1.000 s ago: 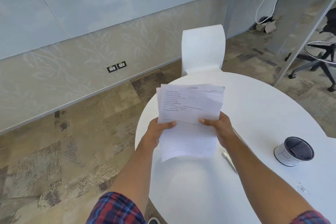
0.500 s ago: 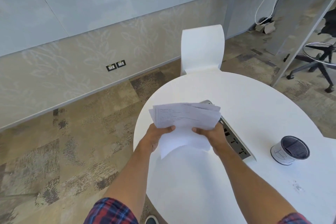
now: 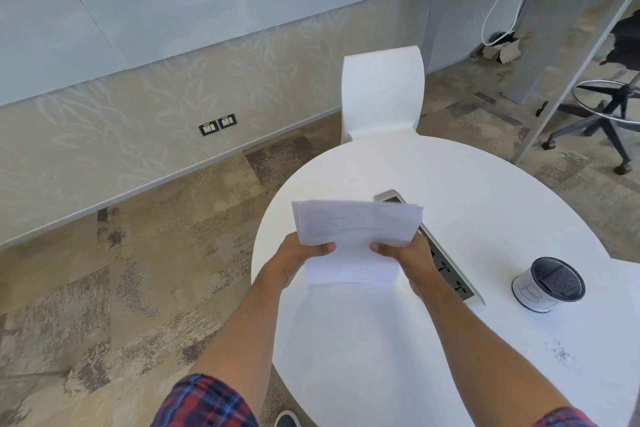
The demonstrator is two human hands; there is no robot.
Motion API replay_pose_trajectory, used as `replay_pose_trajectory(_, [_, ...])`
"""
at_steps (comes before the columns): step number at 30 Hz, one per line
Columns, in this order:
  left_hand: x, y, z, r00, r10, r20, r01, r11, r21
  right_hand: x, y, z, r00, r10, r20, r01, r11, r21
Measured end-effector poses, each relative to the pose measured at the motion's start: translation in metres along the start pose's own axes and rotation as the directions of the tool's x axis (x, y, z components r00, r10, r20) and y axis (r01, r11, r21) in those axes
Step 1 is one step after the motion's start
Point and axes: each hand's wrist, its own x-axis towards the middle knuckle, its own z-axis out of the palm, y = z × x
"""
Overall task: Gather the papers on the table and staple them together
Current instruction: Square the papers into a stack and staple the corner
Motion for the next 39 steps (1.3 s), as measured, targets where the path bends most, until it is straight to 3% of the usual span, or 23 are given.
replay_pose_trajectory(7, [0.003, -0.005, 0.004, 1.0, -0.011, -0.026, 0.011, 1.0, 0.011, 0.001, 0.019, -0.005, 0.997, 0.051, -0.056, -0.053, 0.998, -0.029])
replay_pose_trajectory(13, [0.007, 0.005, 0.003, 0.999, 0.044, 0.01, -0.044, 0.999, -0.013, 0.001, 0.011, -0.006, 0.999, -0.004, -0.036, 0.006, 0.999, 0.041])
replay_pose_trajectory(29, [0.007, 0.002, 0.002, 0.999, 0.033, 0.023, -0.033, 0.999, -0.002, -0.001, 0.018, -0.013, 0.999, 0.042, -0.022, -0.041, 0.999, 0.024])
replay_pose_trajectory(39, [0.017, 0.026, 0.005, 0.985, 0.07, -0.16, -0.087, 0.991, -0.105, -0.001, 0.019, -0.009, 0.991, 0.063, -0.117, -0.053, 0.995, 0.08])
